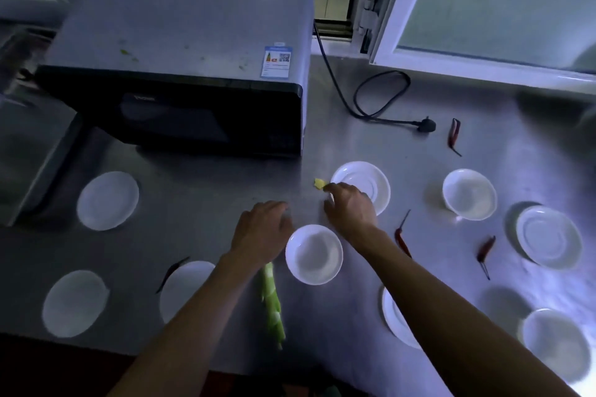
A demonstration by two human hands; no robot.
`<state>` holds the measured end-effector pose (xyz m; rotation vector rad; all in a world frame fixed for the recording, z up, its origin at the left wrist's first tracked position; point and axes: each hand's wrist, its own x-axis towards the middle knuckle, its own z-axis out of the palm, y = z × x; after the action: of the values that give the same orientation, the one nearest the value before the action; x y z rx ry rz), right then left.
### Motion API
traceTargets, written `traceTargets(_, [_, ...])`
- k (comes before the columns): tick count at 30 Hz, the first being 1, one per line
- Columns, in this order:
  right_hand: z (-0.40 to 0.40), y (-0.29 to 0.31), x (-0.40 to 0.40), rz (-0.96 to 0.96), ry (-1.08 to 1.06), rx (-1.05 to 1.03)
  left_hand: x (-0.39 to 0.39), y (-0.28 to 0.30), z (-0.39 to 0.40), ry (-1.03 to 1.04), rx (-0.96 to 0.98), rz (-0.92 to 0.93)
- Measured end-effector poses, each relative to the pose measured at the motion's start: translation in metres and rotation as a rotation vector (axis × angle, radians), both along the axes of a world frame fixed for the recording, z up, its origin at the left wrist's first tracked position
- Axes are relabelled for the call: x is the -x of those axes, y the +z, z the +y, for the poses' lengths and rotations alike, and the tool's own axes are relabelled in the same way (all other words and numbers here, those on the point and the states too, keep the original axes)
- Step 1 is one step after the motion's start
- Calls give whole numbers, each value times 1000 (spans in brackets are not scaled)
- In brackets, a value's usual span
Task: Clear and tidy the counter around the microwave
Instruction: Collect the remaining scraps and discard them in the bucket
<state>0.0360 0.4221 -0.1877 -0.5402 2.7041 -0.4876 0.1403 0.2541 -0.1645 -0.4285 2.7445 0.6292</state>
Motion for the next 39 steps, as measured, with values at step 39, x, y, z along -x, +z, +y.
traceTargets(39, [-28,-53,15,494,133,-64,16,-25,-39,-27,-86,-9])
